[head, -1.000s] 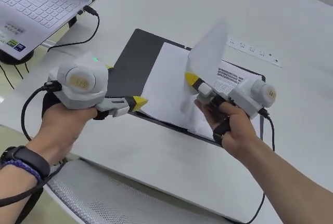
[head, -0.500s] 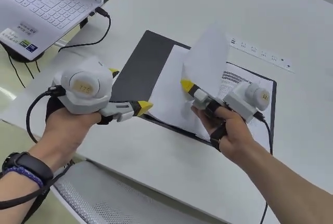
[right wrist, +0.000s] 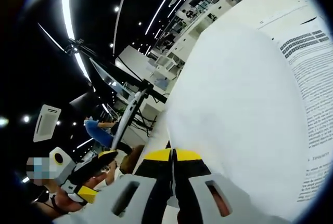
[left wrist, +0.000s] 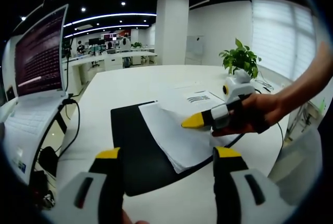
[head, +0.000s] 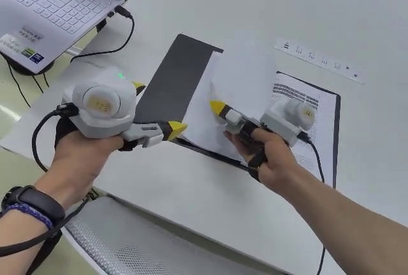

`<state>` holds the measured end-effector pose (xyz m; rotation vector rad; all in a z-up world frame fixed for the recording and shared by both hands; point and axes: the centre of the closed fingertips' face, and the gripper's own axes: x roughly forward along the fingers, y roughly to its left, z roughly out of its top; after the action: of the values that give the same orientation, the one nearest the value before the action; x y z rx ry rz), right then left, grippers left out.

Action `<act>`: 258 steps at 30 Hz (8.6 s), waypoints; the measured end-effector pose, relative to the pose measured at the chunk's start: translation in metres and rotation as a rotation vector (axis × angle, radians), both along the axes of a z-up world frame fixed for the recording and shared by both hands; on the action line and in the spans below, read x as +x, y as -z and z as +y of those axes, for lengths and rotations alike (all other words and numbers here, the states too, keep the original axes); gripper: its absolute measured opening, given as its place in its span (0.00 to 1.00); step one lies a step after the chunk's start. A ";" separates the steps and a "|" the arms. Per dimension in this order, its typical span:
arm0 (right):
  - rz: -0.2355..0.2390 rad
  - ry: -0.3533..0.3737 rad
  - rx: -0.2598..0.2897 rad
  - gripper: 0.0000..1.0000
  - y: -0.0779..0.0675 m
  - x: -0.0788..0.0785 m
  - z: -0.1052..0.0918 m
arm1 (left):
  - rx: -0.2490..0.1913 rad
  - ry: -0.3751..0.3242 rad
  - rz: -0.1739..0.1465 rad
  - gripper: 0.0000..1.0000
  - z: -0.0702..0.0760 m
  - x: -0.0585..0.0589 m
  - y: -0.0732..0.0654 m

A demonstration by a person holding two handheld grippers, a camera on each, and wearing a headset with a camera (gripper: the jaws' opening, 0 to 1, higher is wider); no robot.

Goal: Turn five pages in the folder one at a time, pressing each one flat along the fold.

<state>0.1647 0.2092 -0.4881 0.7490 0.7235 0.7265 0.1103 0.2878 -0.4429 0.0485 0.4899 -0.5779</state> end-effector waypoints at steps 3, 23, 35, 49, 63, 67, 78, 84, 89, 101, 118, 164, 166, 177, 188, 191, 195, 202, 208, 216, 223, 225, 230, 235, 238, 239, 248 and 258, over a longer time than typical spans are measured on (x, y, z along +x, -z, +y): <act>0.013 -0.010 -0.009 0.00 0.005 -0.002 0.002 | -0.003 0.001 0.002 0.70 -0.002 0.000 0.001; 0.058 -0.015 -0.068 0.00 0.040 0.004 0.011 | -0.005 -0.001 0.016 0.70 -0.001 -0.002 0.005; 0.080 -0.015 -0.102 0.05 0.059 0.002 0.015 | -0.010 -0.009 0.026 0.70 0.002 -0.002 0.009; 0.051 -0.067 -0.104 0.25 0.054 -0.009 0.024 | -0.017 -0.014 0.037 0.69 0.001 0.002 0.016; 0.053 -0.102 -0.086 0.33 0.051 -0.017 0.026 | -0.021 0.009 0.061 0.61 -0.012 0.004 0.031; 0.038 -0.085 -0.075 0.35 0.044 -0.012 0.020 | -0.015 0.021 0.061 0.56 -0.016 0.006 0.032; -0.030 -0.018 -0.076 0.35 0.013 0.000 -0.011 | -0.022 0.111 0.040 0.29 -0.046 0.017 0.031; -0.056 0.022 -0.082 0.35 -0.001 -0.001 -0.030 | -0.003 0.164 0.069 0.16 -0.064 0.025 0.047; -0.066 0.037 -0.094 0.35 -0.007 -0.007 -0.043 | 0.021 0.179 0.108 0.10 -0.073 0.030 0.066; -0.062 0.074 -0.122 0.34 -0.007 -0.007 -0.077 | 0.089 0.140 0.219 0.00 -0.066 0.025 0.110; -0.092 0.123 -0.157 0.29 0.001 0.020 -0.123 | 0.129 0.116 0.238 0.00 -0.066 0.026 0.107; -0.098 0.187 -0.143 0.00 0.041 0.072 -0.135 | 0.167 0.118 0.246 0.00 -0.066 0.027 0.110; -0.099 0.192 -0.141 0.00 0.041 0.074 -0.136 | 0.166 0.119 0.247 0.00 -0.066 0.027 0.110; -0.094 0.235 -0.116 0.00 0.041 0.087 -0.138 | 0.166 0.117 0.246 0.00 -0.066 0.028 0.110; -0.088 0.309 -0.078 0.00 0.040 0.105 -0.138 | 0.166 0.119 0.242 0.00 -0.066 0.028 0.110; -0.086 0.336 -0.069 0.00 0.039 0.111 -0.137 | 0.170 0.120 0.242 0.00 -0.066 0.028 0.111; -0.085 0.359 -0.064 0.00 0.037 0.118 -0.138 | 0.167 0.122 0.244 0.00 -0.065 0.031 0.112; -0.083 0.379 -0.070 0.00 0.035 0.128 -0.138 | 0.167 0.119 0.243 0.00 -0.064 0.031 0.114; -0.082 0.386 -0.076 0.00 0.035 0.140 -0.140 | 0.164 0.126 0.243 0.00 -0.063 0.032 0.116; -0.074 0.419 -0.066 0.00 0.038 0.160 -0.147 | 0.158 0.124 0.242 0.00 -0.063 0.031 0.116; -0.056 0.474 -0.039 0.00 0.041 0.174 -0.152 | 0.157 0.128 0.247 0.00 -0.064 0.031 0.115; -0.054 0.484 -0.037 0.00 0.040 0.176 -0.152 | 0.158 0.126 0.246 0.00 -0.064 0.031 0.115; -0.052 0.492 -0.026 0.00 0.041 0.182 -0.153 | 0.160 0.128 0.252 0.00 -0.063 0.031 0.116; -0.055 0.494 -0.014 0.00 0.040 0.182 -0.152 | 0.156 0.124 0.258 0.00 -0.063 0.031 0.116; -0.050 0.492 -0.007 0.00 0.040 0.179 -0.153 | 0.151 0.113 0.263 0.00 -0.063 0.032 0.116; -0.053 0.486 -0.007 0.00 0.040 0.176 -0.152 | 0.149 0.108 0.264 0.00 -0.063 0.032 0.116; -0.074 0.397 -0.042 0.00 0.045 0.156 -0.149 | 0.149 0.103 0.259 0.00 -0.063 0.032 0.116; -0.071 0.390 -0.014 0.00 0.034 0.115 -0.138 | 0.146 0.100 0.260 0.00 -0.063 0.031 0.116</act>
<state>0.2797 0.0709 -0.5224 0.8175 0.4974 0.3903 0.1418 0.2245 -0.5591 0.1385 0.7855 -0.6498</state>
